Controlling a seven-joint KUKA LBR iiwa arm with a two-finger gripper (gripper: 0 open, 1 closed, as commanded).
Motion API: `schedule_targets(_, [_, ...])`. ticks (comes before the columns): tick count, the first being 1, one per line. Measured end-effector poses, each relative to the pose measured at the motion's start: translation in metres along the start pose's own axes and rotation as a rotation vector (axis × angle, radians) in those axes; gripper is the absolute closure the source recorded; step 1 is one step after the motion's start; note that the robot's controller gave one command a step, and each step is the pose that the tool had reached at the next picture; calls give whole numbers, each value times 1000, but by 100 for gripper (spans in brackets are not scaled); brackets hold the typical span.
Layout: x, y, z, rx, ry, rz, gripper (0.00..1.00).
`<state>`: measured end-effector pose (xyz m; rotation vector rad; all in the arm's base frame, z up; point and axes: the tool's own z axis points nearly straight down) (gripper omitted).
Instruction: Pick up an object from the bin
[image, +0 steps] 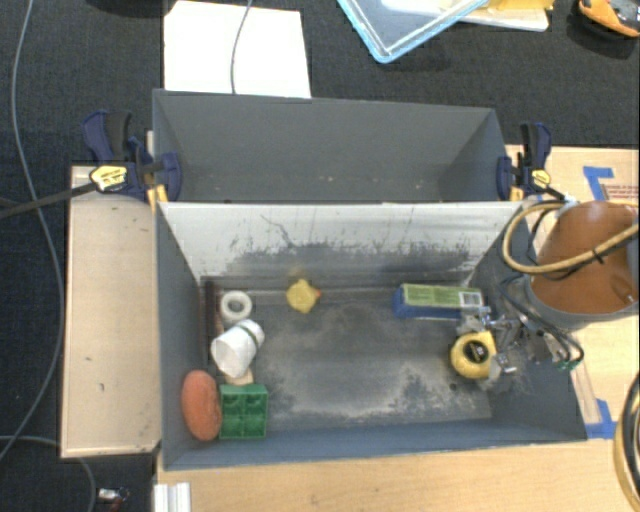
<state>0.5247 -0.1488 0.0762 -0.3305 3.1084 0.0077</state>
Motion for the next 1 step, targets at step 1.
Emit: schedule_targets(1, [0, 0, 0, 1, -1, 0, 100])
